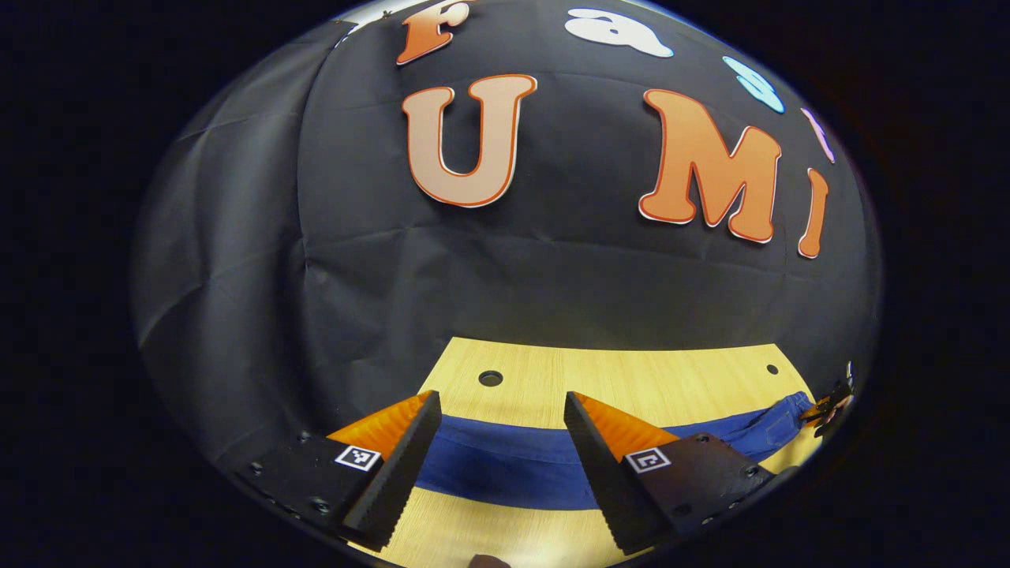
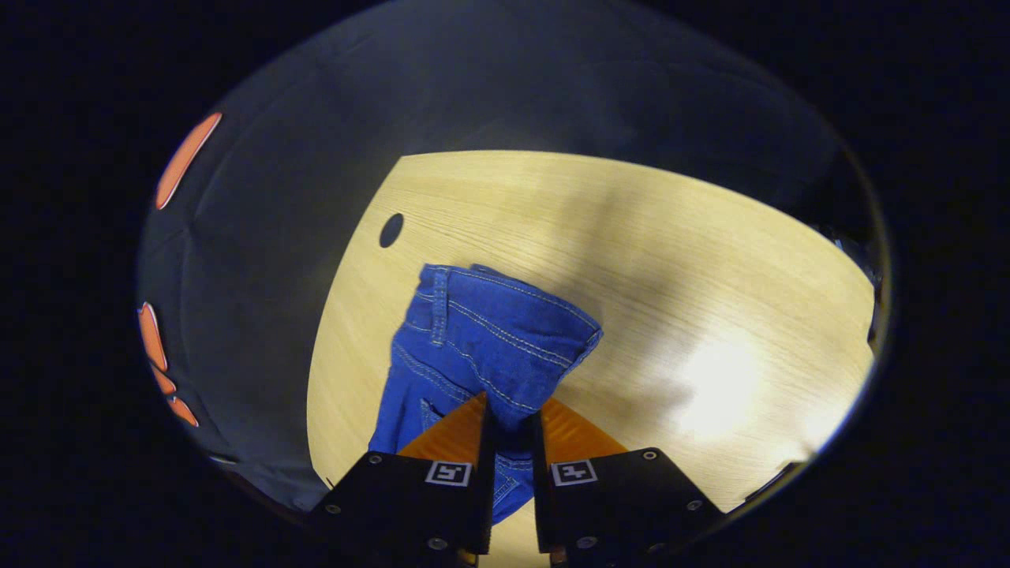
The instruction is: Grasp the waist and the cuffs of the jeans and fold them to make the two legs overlap; first hold the waist and fold one-third of the jeans toward the cuffs, then hold the cuffs and fold the remaining one-third in the same direction to finish folding.
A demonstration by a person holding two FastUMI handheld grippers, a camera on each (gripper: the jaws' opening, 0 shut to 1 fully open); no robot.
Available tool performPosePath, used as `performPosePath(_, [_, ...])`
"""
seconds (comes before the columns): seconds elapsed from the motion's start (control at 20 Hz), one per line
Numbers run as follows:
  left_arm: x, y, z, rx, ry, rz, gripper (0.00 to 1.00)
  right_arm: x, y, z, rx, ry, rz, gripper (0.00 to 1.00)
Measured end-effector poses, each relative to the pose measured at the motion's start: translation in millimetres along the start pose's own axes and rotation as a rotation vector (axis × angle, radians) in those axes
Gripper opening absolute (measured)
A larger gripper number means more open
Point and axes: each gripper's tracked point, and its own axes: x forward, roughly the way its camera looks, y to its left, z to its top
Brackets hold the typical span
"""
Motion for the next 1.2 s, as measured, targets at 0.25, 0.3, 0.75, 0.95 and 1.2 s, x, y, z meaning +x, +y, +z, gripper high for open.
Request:
performPosePath(0.25, [1.0, -11.7, 7.0, 0.015, -0.036, -0.022, 0.97, -42.6, 43.8, -1.3, -0.165, -0.098, 0.059, 0.23])
performPosePath(0.3, [0.2, -14.3, 5.0, 0.021, -0.035, -0.030, 0.97, -47.7, 52.0, -4.2, -0.213, -0.108, 0.064, 0.23])
performPosePath(0.75, [-2.6, -7.4, -9.0, -0.015, -0.033, -0.051, 0.97, -81.6, 99.1, -15.6, -0.425, -0.188, 0.129, 0.23])
performPosePath(0.95, [-3.6, -1.0, -15.1, -0.016, -0.037, -0.042, 0.97, -104.0, 123.2, -31.1, -0.540, -0.210, 0.198, 0.23])
performPosePath(1.2, [0.3, 0.9, -32.2, -0.028, -0.015, -0.048, 0.97, -111.6, 153.9, -81.9, -0.666, -0.156, 0.295, 0.23])
